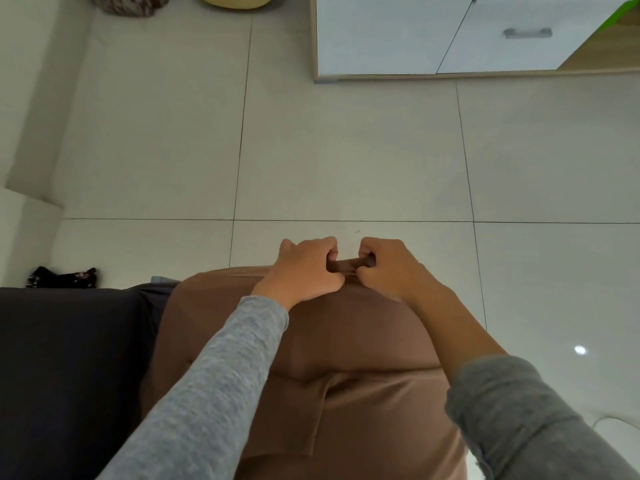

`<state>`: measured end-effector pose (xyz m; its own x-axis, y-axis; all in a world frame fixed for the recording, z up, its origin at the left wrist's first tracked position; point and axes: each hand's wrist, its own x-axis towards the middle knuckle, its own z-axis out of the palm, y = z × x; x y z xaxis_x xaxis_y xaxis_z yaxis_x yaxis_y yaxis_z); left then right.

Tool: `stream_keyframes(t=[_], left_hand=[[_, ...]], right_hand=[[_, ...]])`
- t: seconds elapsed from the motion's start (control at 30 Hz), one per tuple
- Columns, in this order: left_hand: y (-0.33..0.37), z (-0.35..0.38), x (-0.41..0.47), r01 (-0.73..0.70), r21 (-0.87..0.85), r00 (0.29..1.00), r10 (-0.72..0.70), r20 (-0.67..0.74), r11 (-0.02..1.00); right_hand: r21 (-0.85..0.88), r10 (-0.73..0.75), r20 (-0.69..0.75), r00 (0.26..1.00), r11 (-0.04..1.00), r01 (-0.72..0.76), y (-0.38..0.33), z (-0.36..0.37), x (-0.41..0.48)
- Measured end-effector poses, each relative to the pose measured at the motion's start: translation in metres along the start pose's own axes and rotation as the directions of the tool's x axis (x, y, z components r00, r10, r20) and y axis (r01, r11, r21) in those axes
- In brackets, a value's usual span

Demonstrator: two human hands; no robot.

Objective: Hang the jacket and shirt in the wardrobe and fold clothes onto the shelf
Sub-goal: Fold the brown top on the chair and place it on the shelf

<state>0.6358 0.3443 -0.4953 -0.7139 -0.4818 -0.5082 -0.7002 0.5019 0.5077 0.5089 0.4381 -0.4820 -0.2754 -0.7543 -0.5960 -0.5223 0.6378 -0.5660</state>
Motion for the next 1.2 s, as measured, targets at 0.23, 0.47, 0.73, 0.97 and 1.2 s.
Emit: stream_keyframes(t=[0.23,0.47,0.73,0.97,1.2], left_hand=[[-0.012,-0.023,-0.011,0.024,0.518,0.98,-0.123,0.158,0.855],[-0.028,-0.037,-0.026,0.079,0.696,0.981,-0.179,0.073,0.714],[-0.048,-0.023,-0.049,-0.176,0.533,0.936,0.308,-0.169,0.827],[-0.053,-0.021,-0.08,-0.113,0.473,0.927,0.263,-0.266,0.874],[-0.053,-0.015,-0.114,0.085,0.48,0.897,0.142,-0.418,0.873]], right_hand=[[-0.261,-0.045,-0.341,0.939,0.964,-0.049,0.019,0.006,-0.018],[-0.298,0.092,-0.444,0.891,0.923,-0.244,0.055,0.006,-0.041],[-0.132,0.222,-0.541,0.811,0.93,-0.343,0.081,0.023,-0.064],[0.139,0.34,-0.43,0.836,0.94,-0.311,0.092,0.035,-0.073],[0.292,0.388,-0.503,0.772,0.917,-0.271,0.108,0.036,-0.092]])
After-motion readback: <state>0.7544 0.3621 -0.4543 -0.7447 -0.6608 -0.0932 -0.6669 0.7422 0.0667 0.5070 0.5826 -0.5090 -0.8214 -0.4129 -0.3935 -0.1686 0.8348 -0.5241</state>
